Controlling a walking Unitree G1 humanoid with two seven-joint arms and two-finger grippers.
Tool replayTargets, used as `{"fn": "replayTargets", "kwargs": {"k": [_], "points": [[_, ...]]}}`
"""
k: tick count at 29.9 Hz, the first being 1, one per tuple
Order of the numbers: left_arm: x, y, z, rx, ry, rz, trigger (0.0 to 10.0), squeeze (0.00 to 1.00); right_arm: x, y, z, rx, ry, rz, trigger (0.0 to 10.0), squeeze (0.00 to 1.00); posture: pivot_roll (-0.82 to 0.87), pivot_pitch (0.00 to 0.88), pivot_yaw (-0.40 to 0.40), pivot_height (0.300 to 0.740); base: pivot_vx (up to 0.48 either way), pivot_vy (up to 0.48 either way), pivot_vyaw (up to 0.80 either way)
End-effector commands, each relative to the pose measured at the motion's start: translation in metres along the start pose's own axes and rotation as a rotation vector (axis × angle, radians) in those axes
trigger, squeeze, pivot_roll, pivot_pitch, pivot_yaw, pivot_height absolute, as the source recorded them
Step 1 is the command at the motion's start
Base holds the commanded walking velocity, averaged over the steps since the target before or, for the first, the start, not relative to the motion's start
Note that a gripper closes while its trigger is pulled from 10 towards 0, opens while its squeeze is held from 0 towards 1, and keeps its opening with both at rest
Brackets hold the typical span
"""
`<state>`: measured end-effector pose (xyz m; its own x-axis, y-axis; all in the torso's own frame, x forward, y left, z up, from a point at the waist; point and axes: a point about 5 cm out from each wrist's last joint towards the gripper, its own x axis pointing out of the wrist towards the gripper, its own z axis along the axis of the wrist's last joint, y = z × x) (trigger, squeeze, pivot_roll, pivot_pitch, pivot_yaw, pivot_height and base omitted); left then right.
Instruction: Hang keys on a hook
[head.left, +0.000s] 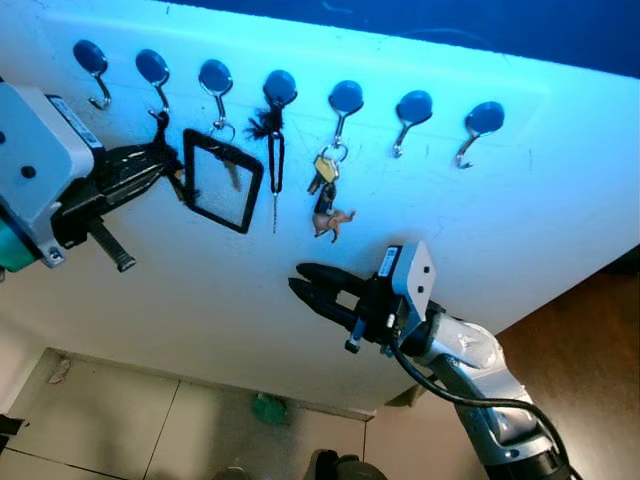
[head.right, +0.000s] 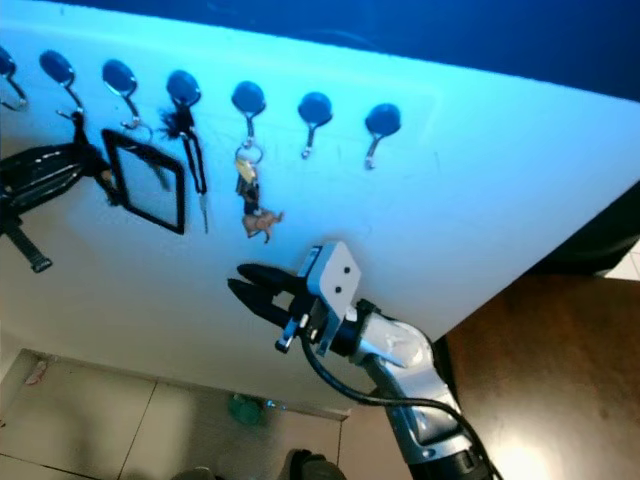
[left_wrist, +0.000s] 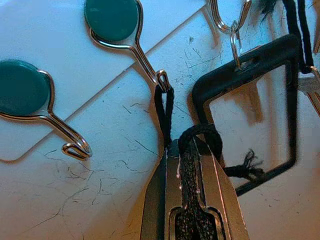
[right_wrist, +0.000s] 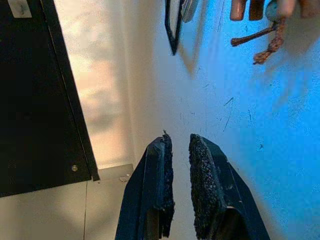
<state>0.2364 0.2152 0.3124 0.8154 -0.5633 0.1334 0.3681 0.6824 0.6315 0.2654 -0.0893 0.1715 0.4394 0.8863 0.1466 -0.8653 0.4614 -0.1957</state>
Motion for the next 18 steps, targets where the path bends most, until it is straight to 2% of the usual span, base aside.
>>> {"fn": "replayTargets", "kwargs": {"k": [1,4,5,7,8,12,16,17,18], "points": [[-0.003,0.004,-0.001,0.019,0.019,0.02,10.0,0.0,-0.001,0.002,-0.001,0.007,0.006,0.007,10.0,0.0,0.1,0.101,0.031,0.74,0.0,0.0,0.0],[-0.004,0.008,-0.002,0.017,0.018,0.052,10.0,0.0,-0.001,0.002,-0.001,0.007,0.007,0.006,10.0,0.0,0.1,0.101,0.031,0.74,0.0,0.0,0.0],[-0.004,0.008,-0.002,0.003,0.012,0.054,10.0,0.34,-0.001,0.002,-0.001,0.008,0.007,0.006,10.0,0.0,0.1,0.102,0.032,0.74,0.0,0.0,0.0],[-0.004,0.009,-0.002,-0.008,0.008,0.054,10.0,0.34,-0.001,0.002,-0.001,0.008,0.007,0.005,10.0,0.0,0.1,0.102,0.032,0.74,0.0,0.0,0.0],[-0.005,0.008,-0.002,-0.039,0.0,0.05,10.0,1.0,-0.002,0.002,-0.001,0.007,0.008,0.006,10.0,0.0,0.1,0.103,0.032,0.74,0.0,0.0,0.0],[-0.013,0.001,0.006,-0.117,-0.052,-0.022,10.0,1.0,-0.002,0.002,-0.001,0.007,0.01,0.006,10.0,0.0,0.1,0.103,0.032,0.74,0.0,0.0,0.0],[-0.017,-0.004,0.009,-0.128,-0.06,-0.058,10.0,1.0,-0.003,0.002,-0.001,0.007,0.011,0.006,10.0,0.0,0.1,0.104,0.034,0.74,0.0,0.0,0.0],[-0.022,-0.009,0.01,-0.15,-0.054,-0.099,10.0,0.54,-0.003,0.002,-0.001,0.007,0.012,0.005,10.0,0.0,0.1,0.106,0.04,0.74,0.0,0.0,0.0],[-0.028,-0.015,0.009,-0.178,-0.041,-0.133,10.0,0.0,-0.004,0.002,-0.001,0.007,0.013,0.004,10.0,0.0,0.1,0.106,0.043,0.74,0.0,0.0,0.0]]}}
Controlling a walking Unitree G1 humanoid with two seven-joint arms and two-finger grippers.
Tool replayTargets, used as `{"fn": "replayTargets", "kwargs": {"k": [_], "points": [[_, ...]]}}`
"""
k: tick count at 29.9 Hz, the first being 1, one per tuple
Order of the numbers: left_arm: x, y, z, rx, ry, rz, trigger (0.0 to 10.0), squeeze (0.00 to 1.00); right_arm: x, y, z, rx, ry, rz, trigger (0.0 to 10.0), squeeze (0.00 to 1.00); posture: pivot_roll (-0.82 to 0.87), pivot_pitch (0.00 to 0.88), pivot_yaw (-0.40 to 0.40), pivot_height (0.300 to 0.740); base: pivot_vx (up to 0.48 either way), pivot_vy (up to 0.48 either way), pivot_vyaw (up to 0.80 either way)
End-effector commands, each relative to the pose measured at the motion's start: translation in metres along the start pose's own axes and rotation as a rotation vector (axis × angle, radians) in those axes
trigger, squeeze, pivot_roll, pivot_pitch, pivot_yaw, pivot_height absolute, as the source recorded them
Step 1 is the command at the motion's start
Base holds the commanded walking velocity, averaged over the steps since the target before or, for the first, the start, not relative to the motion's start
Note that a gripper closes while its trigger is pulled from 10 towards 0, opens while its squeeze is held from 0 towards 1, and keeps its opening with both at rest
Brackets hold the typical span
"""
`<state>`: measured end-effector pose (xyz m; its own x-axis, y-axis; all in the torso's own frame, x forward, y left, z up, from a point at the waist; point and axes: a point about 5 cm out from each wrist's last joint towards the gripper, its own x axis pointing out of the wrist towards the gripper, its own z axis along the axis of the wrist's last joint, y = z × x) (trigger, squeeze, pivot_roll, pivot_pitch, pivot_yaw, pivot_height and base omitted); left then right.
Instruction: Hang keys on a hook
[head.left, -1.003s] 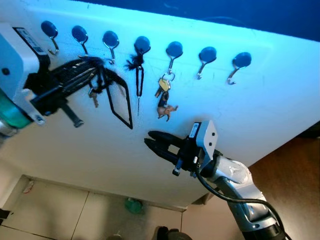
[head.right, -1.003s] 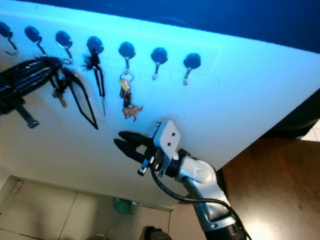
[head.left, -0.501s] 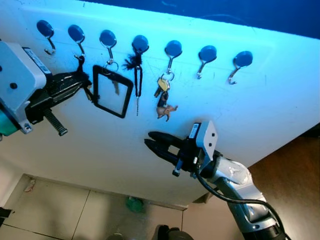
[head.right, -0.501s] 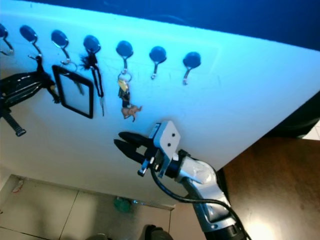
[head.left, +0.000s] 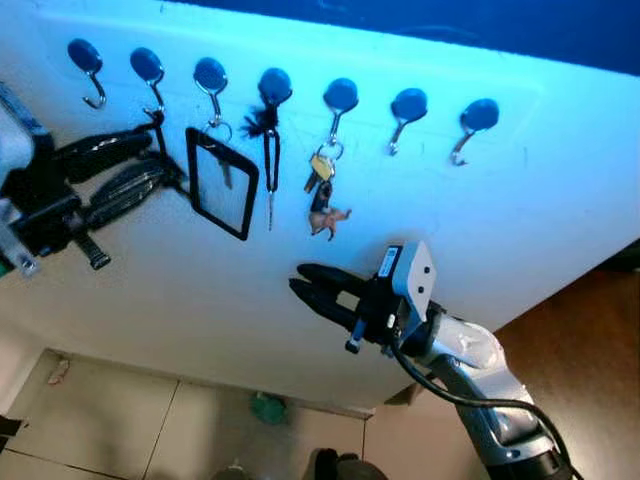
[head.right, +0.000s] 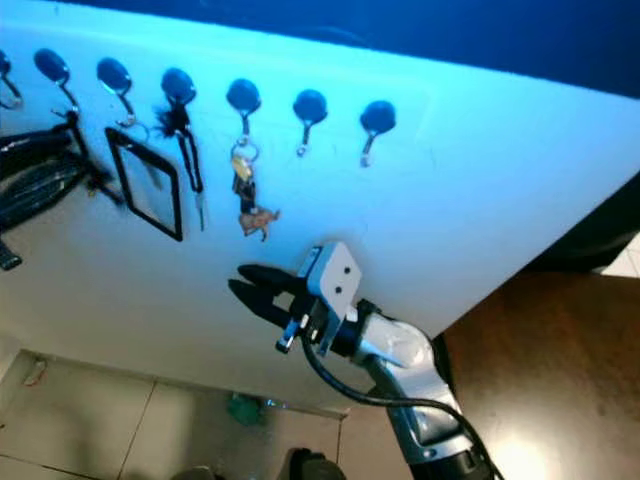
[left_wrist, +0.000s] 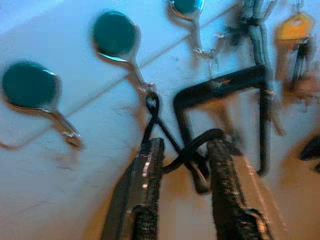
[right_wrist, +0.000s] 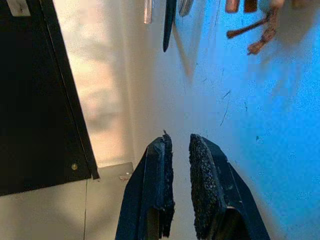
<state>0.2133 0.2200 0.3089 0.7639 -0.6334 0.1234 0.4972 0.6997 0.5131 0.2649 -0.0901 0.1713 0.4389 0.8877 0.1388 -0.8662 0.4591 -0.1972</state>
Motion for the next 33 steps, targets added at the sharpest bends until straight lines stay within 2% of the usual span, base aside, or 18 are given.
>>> {"fn": "replayTargets", "kwargs": {"k": [1,2,4,5,7,11,13,18,20,21,22,25,30,32,33], "points": [[-0.005,-0.008,0.003,-0.02,0.005,-0.055,10.0,0.0,-0.003,0.002,-0.001,0.009,0.006,0.002,10.0,0.0,0.1,0.106,0.043,0.74,0.0,0.0,0.0],[-0.009,-0.013,0.0,-0.045,0.024,-0.073,10.0,0.0,-0.003,0.003,-0.002,0.01,0.007,0.002,10.0,0.0,0.1,0.108,0.043,0.74,0.0,0.0,0.0],[-0.009,-0.013,0.0,-0.045,0.024,-0.073,10.0,0.0,-0.003,0.003,-0.002,0.01,0.007,0.002,10.0,0.0,0.1,0.108,0.043,0.74,0.0,0.0,0.0],[-0.015,-0.021,-0.01,-0.109,0.053,-0.089,10.0,0.0,-0.003,0.004,-0.003,0.013,0.008,0.005,10.0,0.0,0.1,0.104,0.043,0.74,0.0,0.0,0.0],[-0.018,-0.027,-0.021,-0.136,0.089,-0.101,10.0,0.0,-0.003,0.004,-0.003,0.013,0.008,0.007,10.0,0.0,0.1,0.102,0.043,0.74,0.0,0.0,0.0],[-0.019,-0.031,-0.032,-0.15,0.128,-0.1,10.0,0.0,-0.003,0.003,-0.002,0.011,0.008,0.006,10.0,0.0,0.1,0.102,0.043,0.74,0.0,0.0,0.0],[-0.016,-0.032,-0.046,-0.165,0.156,-0.034,10.0,0.0,-0.006,0.002,-0.003,0.009,0.015,0.001,10.0,0.0,0.09,0.101,0.042,0.74,0.0,0.0,0.0],[-0.004,-0.037,-0.057,-0.198,0.15,0.068,10.0,0.0,-0.008,0.003,-0.004,0.01,0.022,-0.003,10.0,0.0,0.08,0.099,0.04,0.74,0.0,0.0,0.0],[0.004,-0.047,-0.062,-0.223,0.146,0.126,10.0,0.0,-0.01,0.004,-0.005,0.013,0.029,-0.012,10.0,0.0,0.07,0.097,0.036,0.74,0.0,0.0,0.0],[0.008,-0.053,-0.07,-0.217,0.165,0.188,10.0,0.0,-0.012,0.005,-0.007,0.008,0.045,-0.028,10.0,0.0,0.06,0.097,0.035,0.74,0.0,0.0,0.0],[0.008,-0.053,-0.07,-0.217,0.165,0.188,10.0,0.0,-0.012,0.005,-0.007,0.008,0.045,-0.028,10.0,0.0,0.06,0.097,0.035,0.74,0.0,0.0,0.0],[0.011,-0.069,-0.089,-0.269,0.241,0.33,10.0,0.0,-0.023,0.005,-0.01,-0.009,0.082,-0.121,10.0,0.0,0.02,0.099,0.024,0.74,0.0,0.0,0.0],[0.011,-0.076,-0.095,-0.332,0.266,0.373,10.0,0.0,-0.033,0.002,-0.009,-0.016,0.091,-0.223,10.0,0.0,0.01,0.103,0.022,0.74,0.0,0.0,0.0],[0.012,-0.075,-0.097,-0.382,0.278,0.412,10.0,0.0,-0.043,0.003,-0.006,-0.012,0.078,-0.34,10.0,0.0,0.0,0.11,0.022,0.74,0.0,0.0,0.0],[0.012,-0.075,-0.097,-0.382,0.278,0.412,10.0,0.0,-0.043,0.003,-0.006,-0.012,0.078,-0.34,10.0,0.0,0.0,0.11,0.022,0.74,0.0,0.0,0.0]]}}
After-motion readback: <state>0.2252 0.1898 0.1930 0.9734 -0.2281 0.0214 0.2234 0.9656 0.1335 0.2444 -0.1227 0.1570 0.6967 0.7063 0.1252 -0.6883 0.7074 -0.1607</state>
